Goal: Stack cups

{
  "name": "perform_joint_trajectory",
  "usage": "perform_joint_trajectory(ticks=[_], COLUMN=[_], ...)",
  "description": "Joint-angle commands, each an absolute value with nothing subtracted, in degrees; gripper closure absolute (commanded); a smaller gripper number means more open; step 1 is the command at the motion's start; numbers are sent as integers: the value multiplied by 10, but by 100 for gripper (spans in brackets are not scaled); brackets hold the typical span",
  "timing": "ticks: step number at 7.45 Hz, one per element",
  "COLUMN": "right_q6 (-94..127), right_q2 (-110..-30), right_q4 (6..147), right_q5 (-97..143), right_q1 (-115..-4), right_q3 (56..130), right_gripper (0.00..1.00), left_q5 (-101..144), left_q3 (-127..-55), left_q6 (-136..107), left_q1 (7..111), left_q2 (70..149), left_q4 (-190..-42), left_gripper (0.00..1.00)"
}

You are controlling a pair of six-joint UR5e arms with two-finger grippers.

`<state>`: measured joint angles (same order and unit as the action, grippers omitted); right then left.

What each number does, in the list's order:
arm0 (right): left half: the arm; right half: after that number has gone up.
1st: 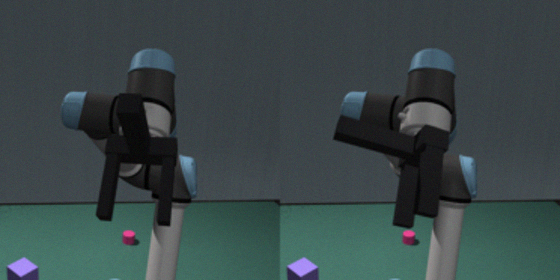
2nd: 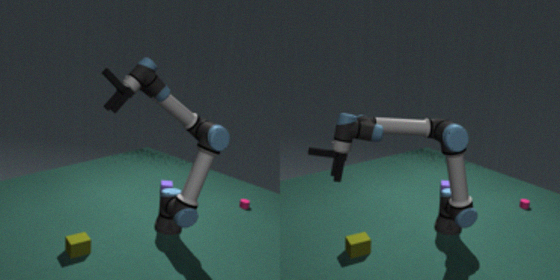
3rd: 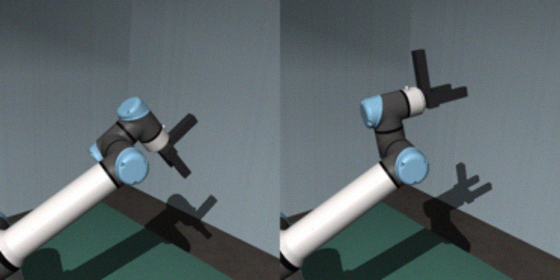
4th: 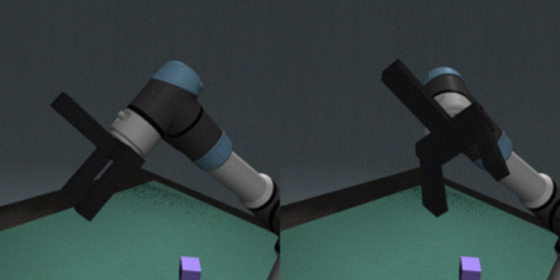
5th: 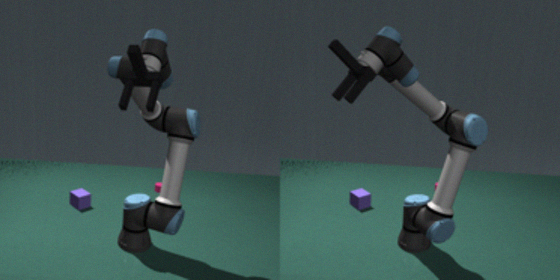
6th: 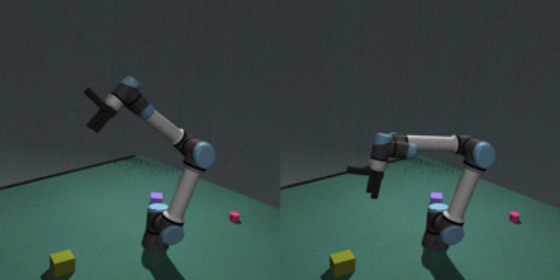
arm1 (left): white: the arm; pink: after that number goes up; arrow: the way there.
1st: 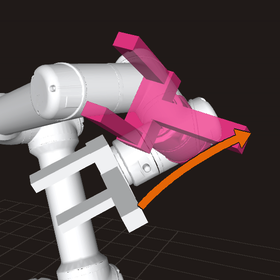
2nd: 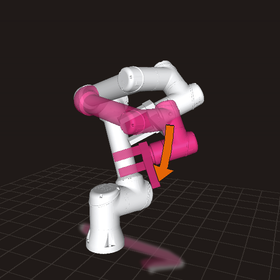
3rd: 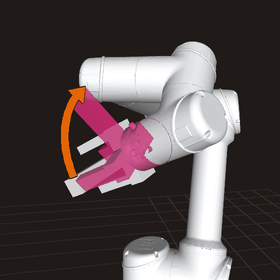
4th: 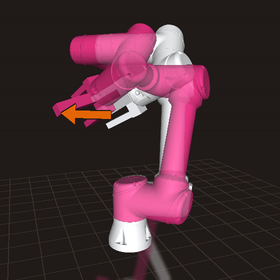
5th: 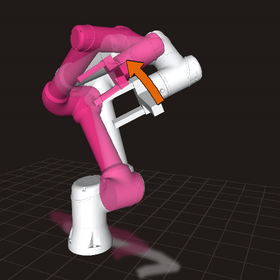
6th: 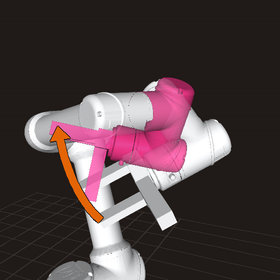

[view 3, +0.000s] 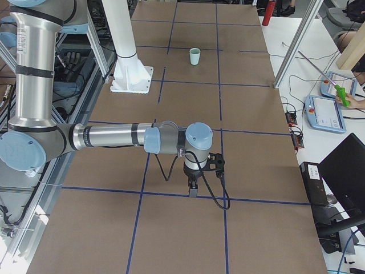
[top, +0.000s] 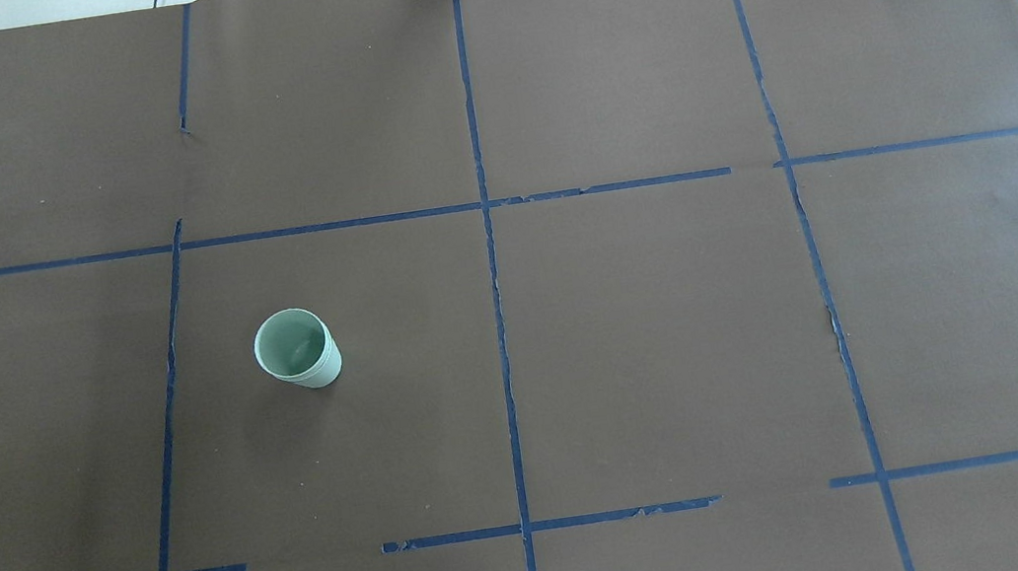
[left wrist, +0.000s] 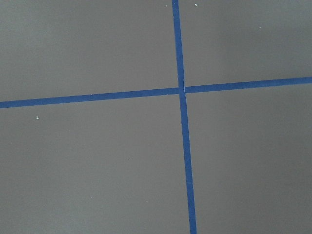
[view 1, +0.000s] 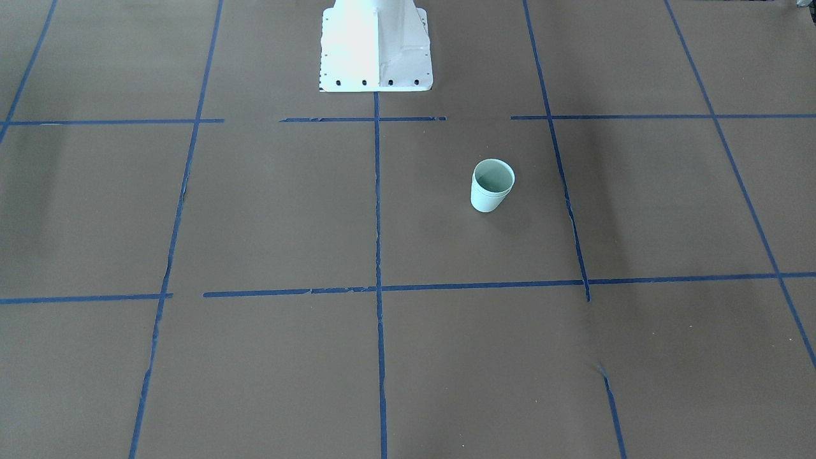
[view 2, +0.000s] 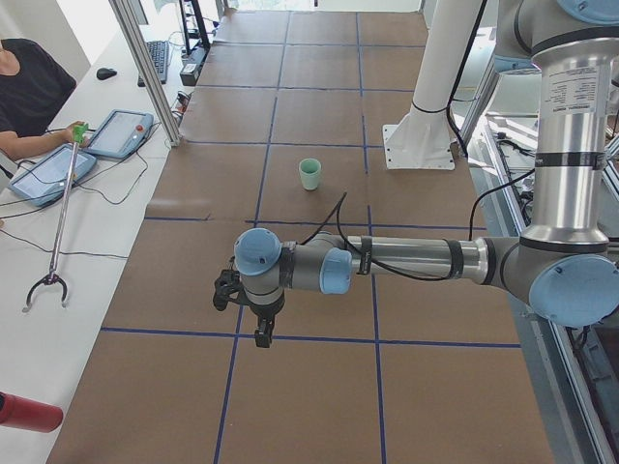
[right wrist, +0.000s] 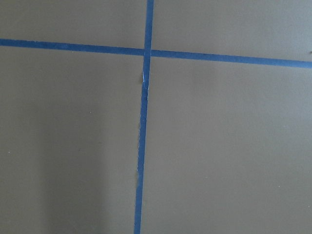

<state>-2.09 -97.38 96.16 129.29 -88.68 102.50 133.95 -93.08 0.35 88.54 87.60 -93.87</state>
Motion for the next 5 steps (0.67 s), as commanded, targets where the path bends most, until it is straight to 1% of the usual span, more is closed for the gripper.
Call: perform_joint_trajectory(ticks=[1,5], right_q6=[-21,-21], right_q2=[-974,-974], right_q4=[962,962], right_q5=[1293,1293], right_q1=[-887,-887], right_q3=[1025,1025], right_gripper=[0,0], left_q5=[1339,1339], left_q3=[-931,-931], left_q6=[4,4], left_q1=[901,907], left_q2=[876,876], left_q4=[-939,-939], left_gripper=[0,0])
